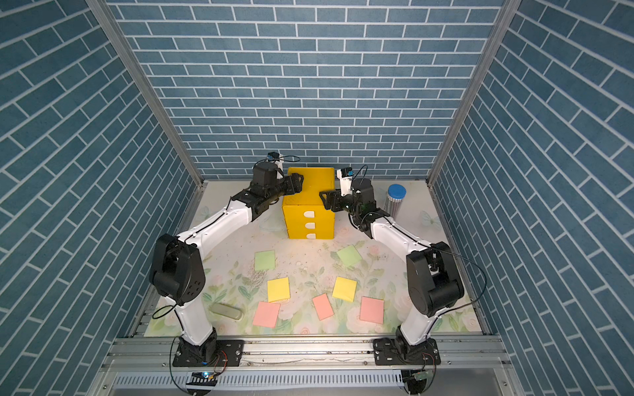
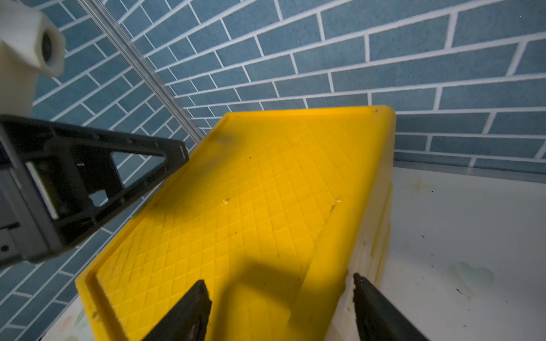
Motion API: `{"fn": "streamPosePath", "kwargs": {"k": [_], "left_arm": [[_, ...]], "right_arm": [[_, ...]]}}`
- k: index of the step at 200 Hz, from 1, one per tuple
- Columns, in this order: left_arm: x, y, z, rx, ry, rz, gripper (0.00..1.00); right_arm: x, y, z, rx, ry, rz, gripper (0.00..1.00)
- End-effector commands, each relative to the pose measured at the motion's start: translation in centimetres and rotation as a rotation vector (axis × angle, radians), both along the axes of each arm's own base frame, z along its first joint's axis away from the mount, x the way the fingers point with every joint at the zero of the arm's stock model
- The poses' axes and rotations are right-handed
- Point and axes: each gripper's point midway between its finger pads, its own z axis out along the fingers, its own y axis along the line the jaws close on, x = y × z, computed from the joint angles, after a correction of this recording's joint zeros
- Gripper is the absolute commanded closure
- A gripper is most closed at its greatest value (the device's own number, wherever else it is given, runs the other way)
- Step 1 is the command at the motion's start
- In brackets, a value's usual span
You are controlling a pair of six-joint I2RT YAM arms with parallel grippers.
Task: Please put the sticky notes in the drawer by color
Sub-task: Open the drawer in the storage box.
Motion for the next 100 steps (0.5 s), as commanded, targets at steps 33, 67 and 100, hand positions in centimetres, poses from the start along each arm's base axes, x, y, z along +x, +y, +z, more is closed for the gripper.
{"fn": "streamPosePath", "kwargs": {"k": [33,67,100], "left_arm": [[-1.3,0.9,-4.7,0.111,0.108,0.012,0.22],[-1.5,0.6,-5.9,0.089,0.123,-0.001,0.23],[-1.3,0.7,-6.2,0.09,0.131,0.007,0.24]], "right_arm": [[-8.2,0.8,11.3,-0.085,-0.379,0.314,0.2],[-14.3,0.9,10.0,-0.133,-0.595,0.468,0.26],[-14.8,2.7,6.0,-0.202,-0.59,0.617,0.3]]}}
